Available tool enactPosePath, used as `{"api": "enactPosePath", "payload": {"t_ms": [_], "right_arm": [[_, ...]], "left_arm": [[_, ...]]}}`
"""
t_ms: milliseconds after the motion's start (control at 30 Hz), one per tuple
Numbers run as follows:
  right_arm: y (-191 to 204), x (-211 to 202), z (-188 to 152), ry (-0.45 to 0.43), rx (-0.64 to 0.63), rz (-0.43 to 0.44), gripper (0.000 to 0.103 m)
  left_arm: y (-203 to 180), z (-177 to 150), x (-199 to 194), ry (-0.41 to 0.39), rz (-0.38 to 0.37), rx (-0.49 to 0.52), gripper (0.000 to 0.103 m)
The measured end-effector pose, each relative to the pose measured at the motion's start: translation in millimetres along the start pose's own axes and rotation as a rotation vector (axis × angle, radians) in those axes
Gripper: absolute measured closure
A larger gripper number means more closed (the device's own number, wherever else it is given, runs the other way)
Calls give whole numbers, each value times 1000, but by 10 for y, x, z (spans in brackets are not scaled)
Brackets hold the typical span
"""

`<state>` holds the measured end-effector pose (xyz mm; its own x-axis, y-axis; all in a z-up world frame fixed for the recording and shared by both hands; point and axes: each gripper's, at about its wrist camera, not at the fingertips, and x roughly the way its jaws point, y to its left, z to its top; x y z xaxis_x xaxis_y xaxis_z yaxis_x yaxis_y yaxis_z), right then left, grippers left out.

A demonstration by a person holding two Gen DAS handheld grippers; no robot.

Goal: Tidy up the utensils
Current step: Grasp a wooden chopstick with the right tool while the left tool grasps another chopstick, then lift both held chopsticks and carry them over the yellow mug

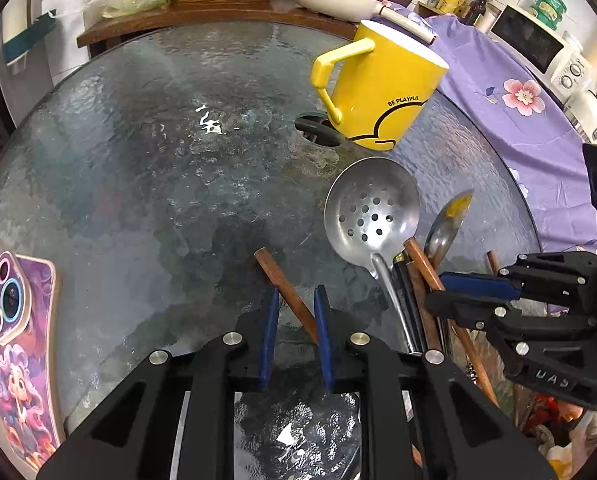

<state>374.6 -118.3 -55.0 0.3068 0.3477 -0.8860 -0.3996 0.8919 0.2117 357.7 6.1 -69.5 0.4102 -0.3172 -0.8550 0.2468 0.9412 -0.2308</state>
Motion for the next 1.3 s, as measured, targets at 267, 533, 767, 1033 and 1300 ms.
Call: {"api": "enactPosePath", "payload": {"t_ms": [267,533,767,1033,1300], "right_arm": [[10,-47,-26,-35,-33,-2,89],[-18,-294,-65,-112,-40,30,95],[-89,-442,-31,-153,-4,74,95],[-64,-910,-78,-377,-18,43,95],[-140,-1157,-34,-474,12,18,95]], "left_arm": [[20,56,41,15,-33,-31,89],[-29,90,-181,-67,-40,-12,90],[-143,164,-406,-143,-69,8,92],[-365,289,-710,-294,-53,68,95],[-520,420,-859,-367,-79,91,96]]}}
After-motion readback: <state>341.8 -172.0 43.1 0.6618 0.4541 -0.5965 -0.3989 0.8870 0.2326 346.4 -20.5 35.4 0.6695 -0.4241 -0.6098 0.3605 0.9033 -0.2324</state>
